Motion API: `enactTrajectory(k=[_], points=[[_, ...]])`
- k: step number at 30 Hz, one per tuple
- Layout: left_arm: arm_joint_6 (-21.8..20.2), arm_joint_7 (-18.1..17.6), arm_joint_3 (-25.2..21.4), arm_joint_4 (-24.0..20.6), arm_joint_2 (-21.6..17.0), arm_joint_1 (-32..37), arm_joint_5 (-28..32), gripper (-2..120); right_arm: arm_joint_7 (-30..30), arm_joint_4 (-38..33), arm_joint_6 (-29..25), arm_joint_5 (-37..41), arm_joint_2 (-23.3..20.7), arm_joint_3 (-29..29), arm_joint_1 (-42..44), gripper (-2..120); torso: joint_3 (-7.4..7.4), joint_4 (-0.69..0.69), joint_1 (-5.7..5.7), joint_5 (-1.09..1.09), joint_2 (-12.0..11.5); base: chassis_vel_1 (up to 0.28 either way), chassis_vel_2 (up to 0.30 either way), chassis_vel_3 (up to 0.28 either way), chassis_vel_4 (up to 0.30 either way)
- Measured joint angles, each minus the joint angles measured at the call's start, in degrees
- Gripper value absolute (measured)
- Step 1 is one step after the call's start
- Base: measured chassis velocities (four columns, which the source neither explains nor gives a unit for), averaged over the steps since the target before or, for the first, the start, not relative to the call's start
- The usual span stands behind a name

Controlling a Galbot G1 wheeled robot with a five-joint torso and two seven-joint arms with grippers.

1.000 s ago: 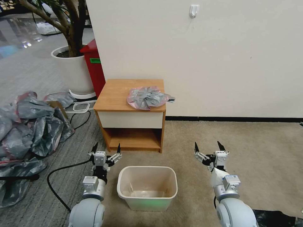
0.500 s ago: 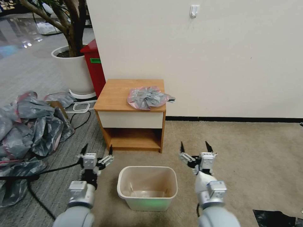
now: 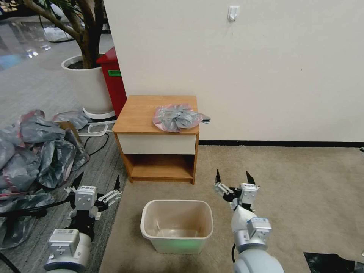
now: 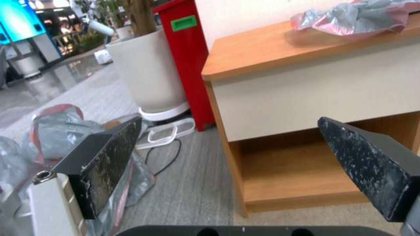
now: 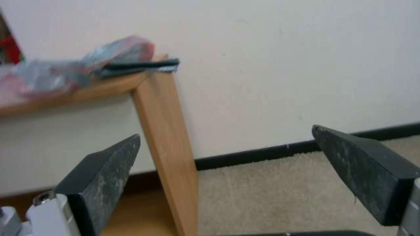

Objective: Pick up the garbage bag from the table and place it over the trash can.

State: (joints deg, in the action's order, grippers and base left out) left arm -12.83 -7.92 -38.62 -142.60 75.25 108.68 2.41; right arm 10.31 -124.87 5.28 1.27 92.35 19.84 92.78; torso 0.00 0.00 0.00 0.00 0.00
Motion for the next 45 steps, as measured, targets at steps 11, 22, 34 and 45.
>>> enactTrajectory(k=[11,22,34,45], points=[[1.77,0.3,-0.57,-0.43,0.53,0.76,0.14,100,-0.9,10.84,4.79,34.81,-3.32,3.7,-18.41,100,0.01,0.0,0.0,0.0,0.0,0.0,0.0,0.0,0.0],[2.29,0.43,-1.14,-0.69,1.14,1.11,0.25,100,-0.3,21.77,5.49,61.33,-3.9,3.44,-32.46,100,0.01,0.0,0.0,0.0,0.0,0.0,0.0,0.0,0.0],[3.26,0.44,-1.69,-0.72,1.87,2.11,0.53,100,0.84,36.54,6.08,73.59,-3.51,3.99,-44.49,100,0.01,0.01,0.0,-0.01,0.0,0.0,0.0,0.0,0.0],[3.89,0.49,-2.3,-0.73,2.01,2.75,-0.08,100,-2.36,44.34,6.01,75.1,-3.9,3.95,-49.61,97,0.01,0.0,0.0,-0.01,0.0,0.0,0.0,0.0,0.0]])
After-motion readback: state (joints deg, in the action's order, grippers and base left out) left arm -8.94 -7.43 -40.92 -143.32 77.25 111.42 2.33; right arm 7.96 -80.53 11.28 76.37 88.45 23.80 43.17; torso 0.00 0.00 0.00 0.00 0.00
